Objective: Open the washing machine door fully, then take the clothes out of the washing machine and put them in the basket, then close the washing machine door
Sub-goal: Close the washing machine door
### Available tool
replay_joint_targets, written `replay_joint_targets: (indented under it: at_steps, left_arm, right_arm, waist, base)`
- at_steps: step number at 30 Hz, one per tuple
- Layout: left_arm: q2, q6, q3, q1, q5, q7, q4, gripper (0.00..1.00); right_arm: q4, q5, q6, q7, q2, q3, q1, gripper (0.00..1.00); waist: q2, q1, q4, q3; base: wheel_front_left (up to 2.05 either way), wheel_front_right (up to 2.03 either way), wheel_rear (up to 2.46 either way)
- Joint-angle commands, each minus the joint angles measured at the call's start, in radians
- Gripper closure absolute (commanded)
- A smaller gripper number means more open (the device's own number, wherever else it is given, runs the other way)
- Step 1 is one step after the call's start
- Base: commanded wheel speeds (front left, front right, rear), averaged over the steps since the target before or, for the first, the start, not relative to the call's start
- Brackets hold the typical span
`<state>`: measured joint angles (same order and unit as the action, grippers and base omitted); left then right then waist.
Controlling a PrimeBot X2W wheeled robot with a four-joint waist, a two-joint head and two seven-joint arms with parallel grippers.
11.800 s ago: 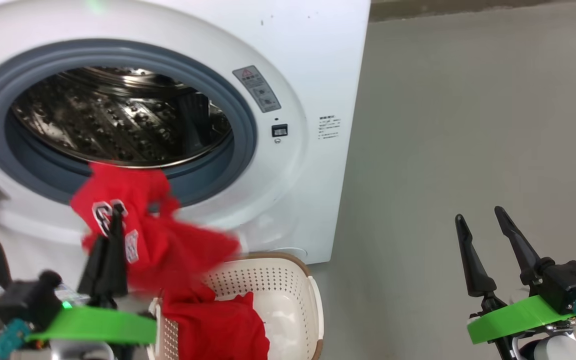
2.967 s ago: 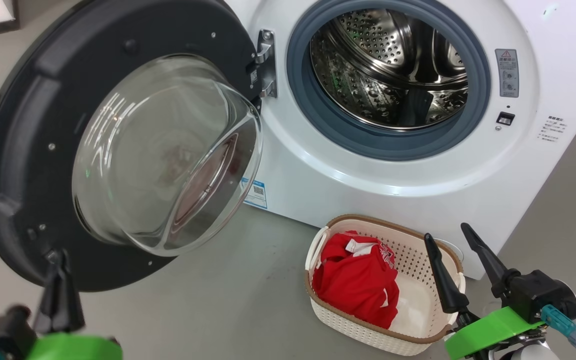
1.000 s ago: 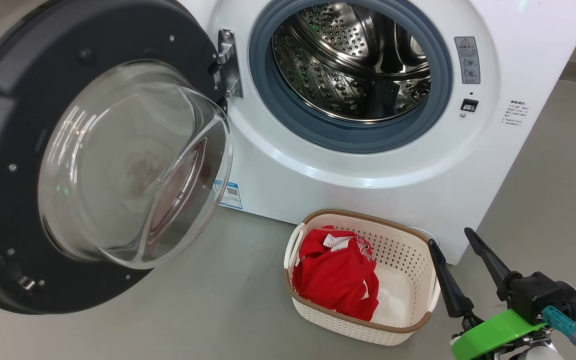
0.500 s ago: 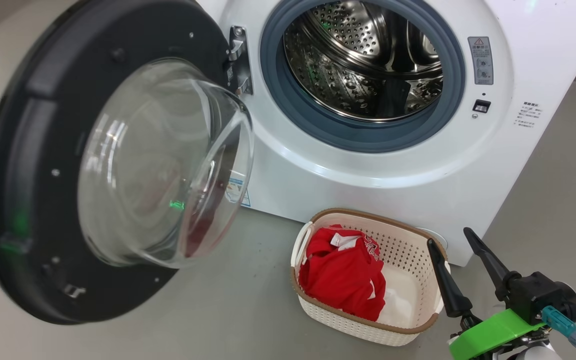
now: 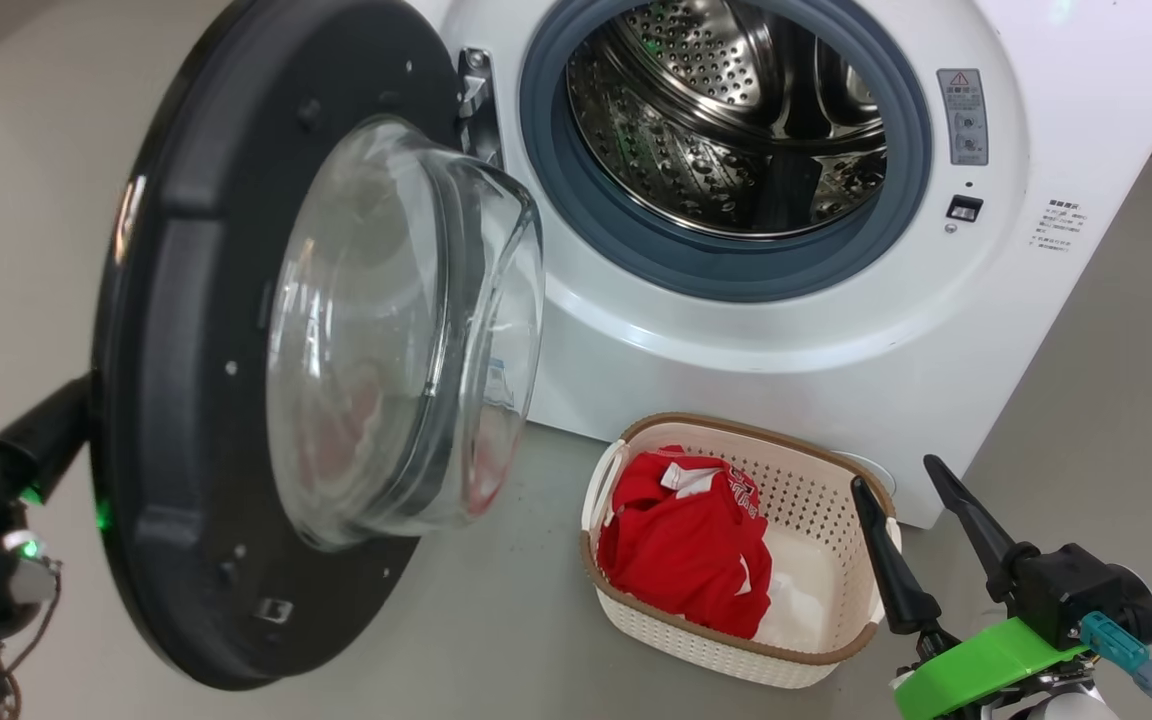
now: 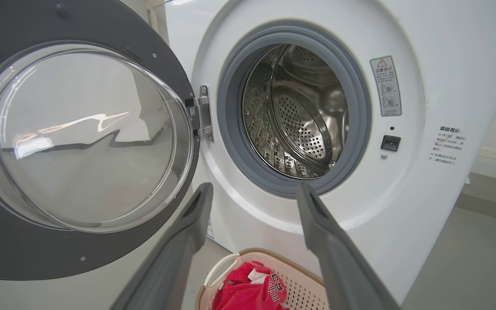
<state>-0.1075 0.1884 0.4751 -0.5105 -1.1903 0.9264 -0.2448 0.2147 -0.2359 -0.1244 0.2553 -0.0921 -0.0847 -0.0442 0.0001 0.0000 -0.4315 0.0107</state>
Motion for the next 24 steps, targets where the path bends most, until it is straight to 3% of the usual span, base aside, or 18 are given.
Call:
replay_joint_targets:
  at_steps: [1,11,24]
  left_arm:
    - [-0.013,0.004,-0.001,0.011,-0.011,0.025,0.059,1.0]
    - [0.034,0.018,-0.055,0.077,-0.044,0.065,0.194,1.0]
    - [0.054,0.025,-0.131,0.143,-0.106,0.064,0.296,1.0]
  right_arm:
    - [-0.024,0.005,-0.006,0.006,-0.007,-0.022,-0.027,0.0]
    - [-0.019,0.006,-0.006,0.006,-0.007,-0.018,-0.033,0.0]
    - [-0.013,0.008,-0.006,0.006,-0.005,-0.022,-0.044,0.0]
  waist:
    - [-0.0001,0.0,0.002,-0.002]
    - [-0.0001,0.0,0.018,-0.012]
    - [-0.0001,0.0,0.1,-0.02]
  base:
    - [0.0,0.0,0.0]
    - [0.0,0.0,0.0]
    - [0.0,0.0,0.0]
